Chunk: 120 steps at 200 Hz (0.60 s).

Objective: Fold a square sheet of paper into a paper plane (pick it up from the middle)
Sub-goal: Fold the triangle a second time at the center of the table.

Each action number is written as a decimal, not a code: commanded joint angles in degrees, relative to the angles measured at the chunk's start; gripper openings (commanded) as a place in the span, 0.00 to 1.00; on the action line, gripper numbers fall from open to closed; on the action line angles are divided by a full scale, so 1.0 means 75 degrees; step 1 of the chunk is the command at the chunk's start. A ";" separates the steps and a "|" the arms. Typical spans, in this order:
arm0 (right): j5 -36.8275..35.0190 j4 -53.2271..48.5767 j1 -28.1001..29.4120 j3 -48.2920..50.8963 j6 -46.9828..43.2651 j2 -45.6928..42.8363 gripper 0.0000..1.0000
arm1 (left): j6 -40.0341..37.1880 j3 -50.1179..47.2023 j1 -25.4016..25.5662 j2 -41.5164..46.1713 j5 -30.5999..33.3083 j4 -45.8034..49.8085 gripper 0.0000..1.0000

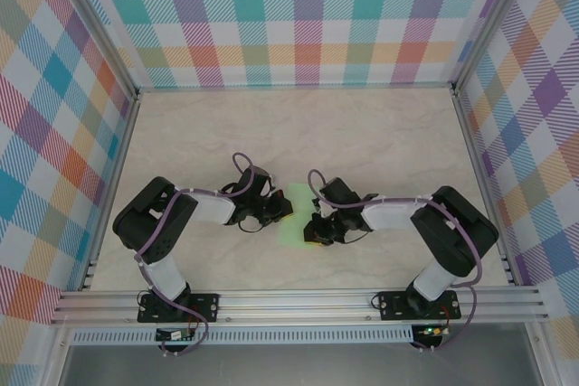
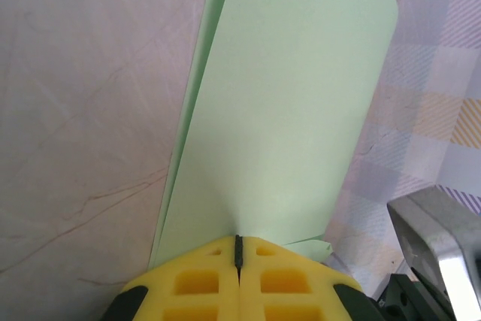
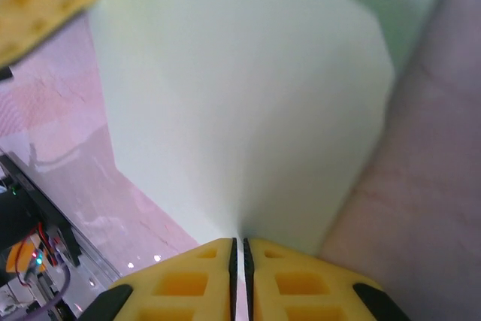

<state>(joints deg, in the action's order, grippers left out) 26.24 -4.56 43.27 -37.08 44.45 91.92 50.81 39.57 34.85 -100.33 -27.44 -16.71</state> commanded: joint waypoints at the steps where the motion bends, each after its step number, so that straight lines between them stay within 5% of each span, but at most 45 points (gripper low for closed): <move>1: 0.0063 -0.1091 0.0126 0.0388 -0.0249 -0.0292 0.15 | 0.0034 -0.0284 0.0039 -0.0368 0.0811 0.0681 0.00; 64: -0.0385 -0.1267 0.0135 -0.0565 -0.0131 -0.0890 0.15 | -0.0001 -0.0261 0.0036 -0.0310 0.0810 0.0773 0.00; 120: -0.0326 -0.0641 0.0310 -0.1000 0.0219 0.0255 0.15 | -0.0035 -0.0237 0.0039 -0.0241 0.0751 0.0822 0.00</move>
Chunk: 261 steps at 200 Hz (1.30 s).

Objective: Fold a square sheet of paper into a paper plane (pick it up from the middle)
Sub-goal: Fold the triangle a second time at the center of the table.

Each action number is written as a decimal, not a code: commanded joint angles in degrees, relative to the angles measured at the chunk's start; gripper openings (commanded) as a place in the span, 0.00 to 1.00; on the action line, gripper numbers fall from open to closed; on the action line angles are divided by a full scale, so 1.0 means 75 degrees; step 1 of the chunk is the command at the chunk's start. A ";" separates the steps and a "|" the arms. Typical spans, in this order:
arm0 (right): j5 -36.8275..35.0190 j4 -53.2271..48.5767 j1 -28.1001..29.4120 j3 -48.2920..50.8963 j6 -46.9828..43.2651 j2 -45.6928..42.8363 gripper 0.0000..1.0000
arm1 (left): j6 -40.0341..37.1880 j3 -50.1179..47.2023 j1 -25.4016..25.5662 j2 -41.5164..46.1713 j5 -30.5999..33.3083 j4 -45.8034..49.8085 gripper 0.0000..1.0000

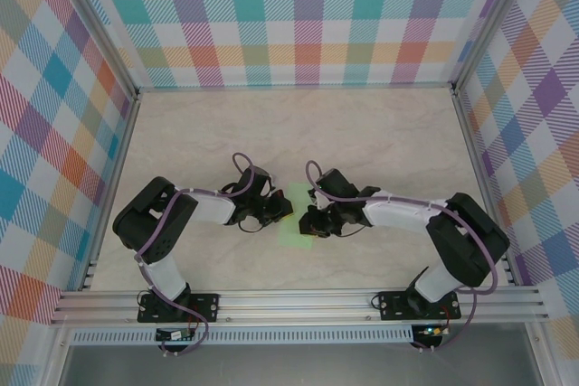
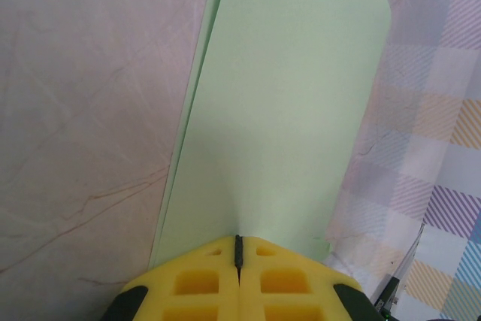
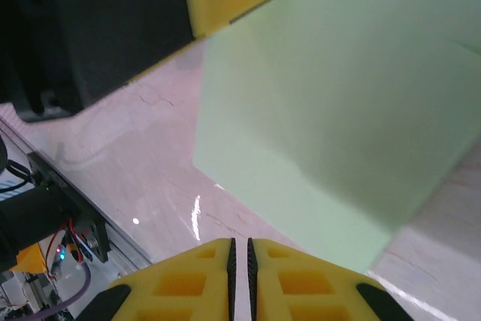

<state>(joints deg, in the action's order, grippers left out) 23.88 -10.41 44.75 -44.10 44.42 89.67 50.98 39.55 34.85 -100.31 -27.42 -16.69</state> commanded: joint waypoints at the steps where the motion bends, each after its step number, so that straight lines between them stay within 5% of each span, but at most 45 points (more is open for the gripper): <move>1: -0.0010 0.0143 0.0125 -0.0051 0.0231 0.0569 0.15 | -0.0053 -0.0234 0.0040 -0.0243 0.0749 0.0819 0.00; 42: 0.0130 0.0327 0.0352 0.0775 0.0377 0.0789 0.16 | -0.0036 -0.0189 0.0041 -0.0223 0.0737 0.0874 0.00; 95: -0.0158 0.0127 0.0335 0.2085 0.0686 -0.0786 0.16 | 0.0072 -0.0150 0.0029 -0.0206 0.0654 0.0786 0.00; 144: -0.1666 -0.1119 -0.0038 0.1422 0.0741 -0.1981 0.27 | -0.0058 0.0011 0.0088 0.0401 0.0457 0.0863 0.01; 200: -0.1866 -0.0393 -0.0264 0.0337 0.1256 -0.0965 0.41 | -0.0571 0.0469 0.0088 0.1146 0.0519 0.1742 0.10; 261: -0.1762 0.0231 -0.0381 0.0032 0.1734 0.0162 0.41 | -0.0687 0.0445 0.0087 0.1071 0.0303 0.1679 0.11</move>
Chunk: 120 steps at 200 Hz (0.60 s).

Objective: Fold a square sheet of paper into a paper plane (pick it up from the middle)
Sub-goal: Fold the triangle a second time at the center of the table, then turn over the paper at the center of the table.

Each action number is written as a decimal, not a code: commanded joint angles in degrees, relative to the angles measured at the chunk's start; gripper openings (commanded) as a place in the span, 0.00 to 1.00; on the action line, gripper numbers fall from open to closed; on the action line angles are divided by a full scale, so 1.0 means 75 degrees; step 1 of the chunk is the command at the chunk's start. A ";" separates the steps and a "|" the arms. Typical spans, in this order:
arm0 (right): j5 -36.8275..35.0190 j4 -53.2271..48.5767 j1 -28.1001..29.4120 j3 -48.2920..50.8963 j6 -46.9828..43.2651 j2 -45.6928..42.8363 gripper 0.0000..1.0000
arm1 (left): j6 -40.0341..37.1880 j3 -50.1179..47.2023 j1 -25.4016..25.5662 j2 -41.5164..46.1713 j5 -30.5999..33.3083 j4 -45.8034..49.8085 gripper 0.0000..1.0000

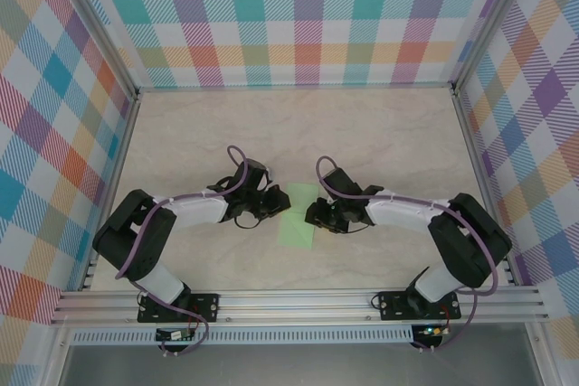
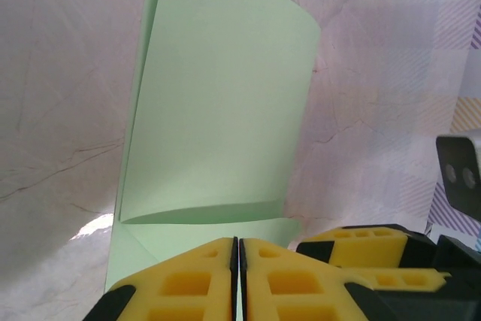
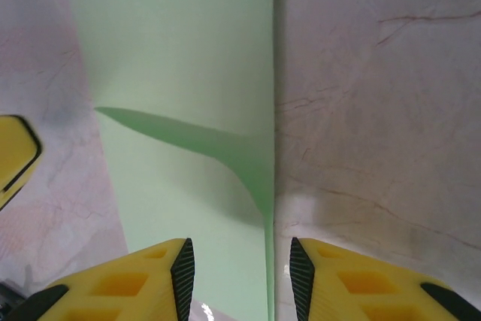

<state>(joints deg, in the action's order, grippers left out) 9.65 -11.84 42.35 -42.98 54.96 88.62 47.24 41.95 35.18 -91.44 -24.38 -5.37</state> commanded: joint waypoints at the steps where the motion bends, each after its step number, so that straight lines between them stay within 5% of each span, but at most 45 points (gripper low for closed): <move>1: 0.0145 0.0437 -0.0059 -0.0111 0.0333 0.0313 0.41 | -0.0191 0.0124 0.0044 -0.0130 -0.0107 0.0161 0.10; 120: 0.0649 0.1732 -0.0103 0.0311 0.0455 0.0524 0.33 | -0.0172 0.0249 0.0044 -0.1018 -0.0154 0.0115 0.06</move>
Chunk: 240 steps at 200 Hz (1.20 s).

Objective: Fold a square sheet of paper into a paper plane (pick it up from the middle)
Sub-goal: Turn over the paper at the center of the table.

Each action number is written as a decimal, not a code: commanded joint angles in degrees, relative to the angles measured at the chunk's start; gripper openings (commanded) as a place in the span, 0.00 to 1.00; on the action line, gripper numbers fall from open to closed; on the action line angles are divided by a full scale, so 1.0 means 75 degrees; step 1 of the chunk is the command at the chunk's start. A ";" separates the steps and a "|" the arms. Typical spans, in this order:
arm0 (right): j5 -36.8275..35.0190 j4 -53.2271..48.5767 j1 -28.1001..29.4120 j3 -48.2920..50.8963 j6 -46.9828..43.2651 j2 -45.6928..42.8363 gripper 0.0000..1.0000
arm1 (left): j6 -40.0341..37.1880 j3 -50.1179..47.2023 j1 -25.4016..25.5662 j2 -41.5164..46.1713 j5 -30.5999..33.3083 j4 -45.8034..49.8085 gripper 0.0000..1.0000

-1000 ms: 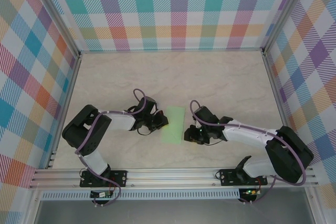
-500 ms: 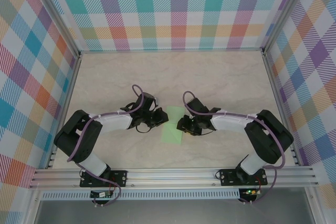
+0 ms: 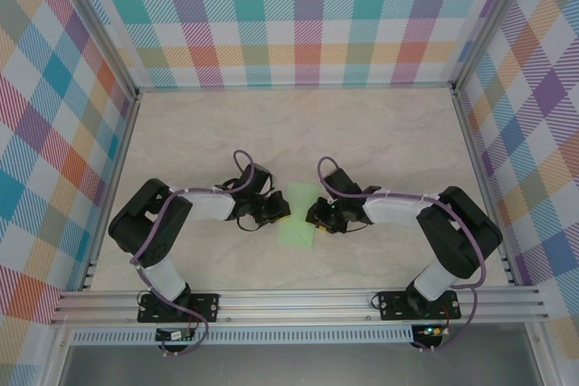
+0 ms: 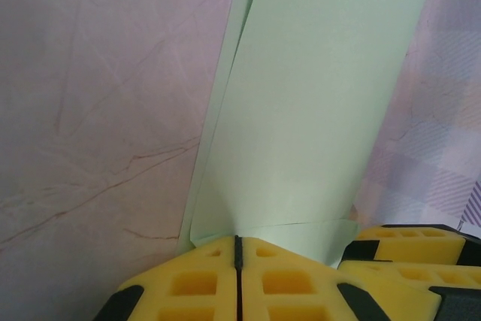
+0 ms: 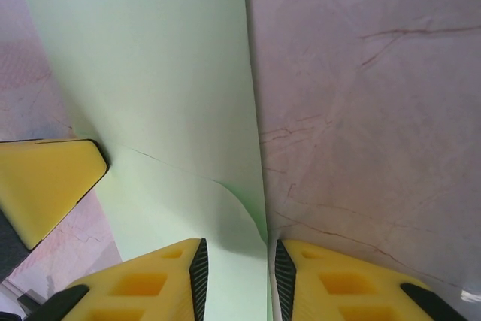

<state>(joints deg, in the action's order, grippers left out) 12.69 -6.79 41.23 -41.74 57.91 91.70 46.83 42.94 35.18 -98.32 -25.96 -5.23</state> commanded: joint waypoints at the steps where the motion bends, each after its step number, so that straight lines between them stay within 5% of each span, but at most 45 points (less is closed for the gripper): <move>1: 0.0249 0.1058 0.0045 0.0153 0.0061 0.0113 0.33 | -0.0121 0.0120 0.0044 -0.0099 0.0059 0.0099 0.06; 240: 0.0345 0.2130 -0.0019 0.0660 0.0483 -0.0114 0.33 | 0.0096 -0.0090 0.0044 0.0494 0.0437 0.0219 0.07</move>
<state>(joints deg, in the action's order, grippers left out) 14.17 5.85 40.93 -36.84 61.10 90.00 47.07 42.89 35.18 -96.92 -23.27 -4.40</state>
